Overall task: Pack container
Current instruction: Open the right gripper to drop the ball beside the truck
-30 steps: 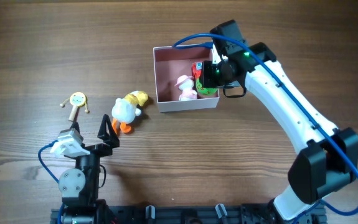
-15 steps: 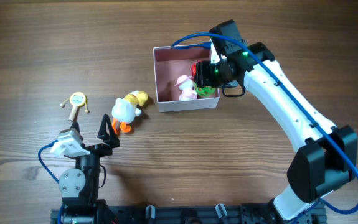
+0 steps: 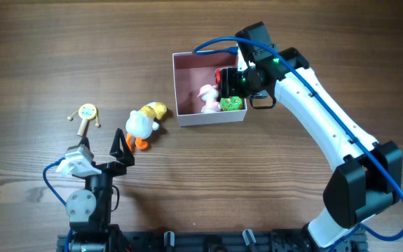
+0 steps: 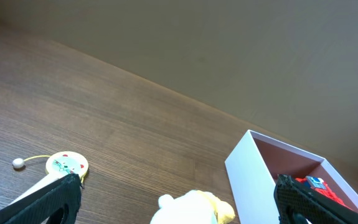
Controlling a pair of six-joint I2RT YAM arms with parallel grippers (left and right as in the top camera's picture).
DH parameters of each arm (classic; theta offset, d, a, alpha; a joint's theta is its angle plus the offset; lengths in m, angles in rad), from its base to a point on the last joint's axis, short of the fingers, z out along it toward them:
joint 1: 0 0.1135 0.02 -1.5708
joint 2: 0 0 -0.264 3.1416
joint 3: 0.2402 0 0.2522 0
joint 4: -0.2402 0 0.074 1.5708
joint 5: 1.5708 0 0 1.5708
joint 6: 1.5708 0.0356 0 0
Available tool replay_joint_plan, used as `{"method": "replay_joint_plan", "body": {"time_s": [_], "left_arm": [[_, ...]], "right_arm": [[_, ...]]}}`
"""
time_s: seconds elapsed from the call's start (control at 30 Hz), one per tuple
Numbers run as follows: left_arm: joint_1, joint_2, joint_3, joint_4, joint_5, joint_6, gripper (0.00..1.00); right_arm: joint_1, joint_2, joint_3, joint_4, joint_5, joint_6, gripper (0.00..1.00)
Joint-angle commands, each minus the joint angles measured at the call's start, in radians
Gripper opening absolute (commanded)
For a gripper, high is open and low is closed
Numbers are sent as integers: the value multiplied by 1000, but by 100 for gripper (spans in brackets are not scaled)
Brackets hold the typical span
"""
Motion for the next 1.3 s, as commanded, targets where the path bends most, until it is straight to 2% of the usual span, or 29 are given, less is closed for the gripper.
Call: {"method": "replay_joint_plan", "body": {"time_s": [0.0,0.47,0.6,0.8,0.97,1.27], "left_arm": [[7,-11,-5,0,9,2,100],[7,-11,-5,-1,9,1,100],[7,-11,-5,-1,9,1,100],[7,-11,-5,-1,9,1,100],[7,-11,-5,-1,9,1,100],[7,-11,-5,-1,9,1,100]], "right_arm": [[0,11,2,5,17,-5,71],[0,10,3,-5,17,-3,71],[0,11,3,-18,18,-7,57],[0,11,3,-18,19,-29,24],[0,11,1,-19,34,-28,7],[0,41,-40,-19,64,-29,4]]}}
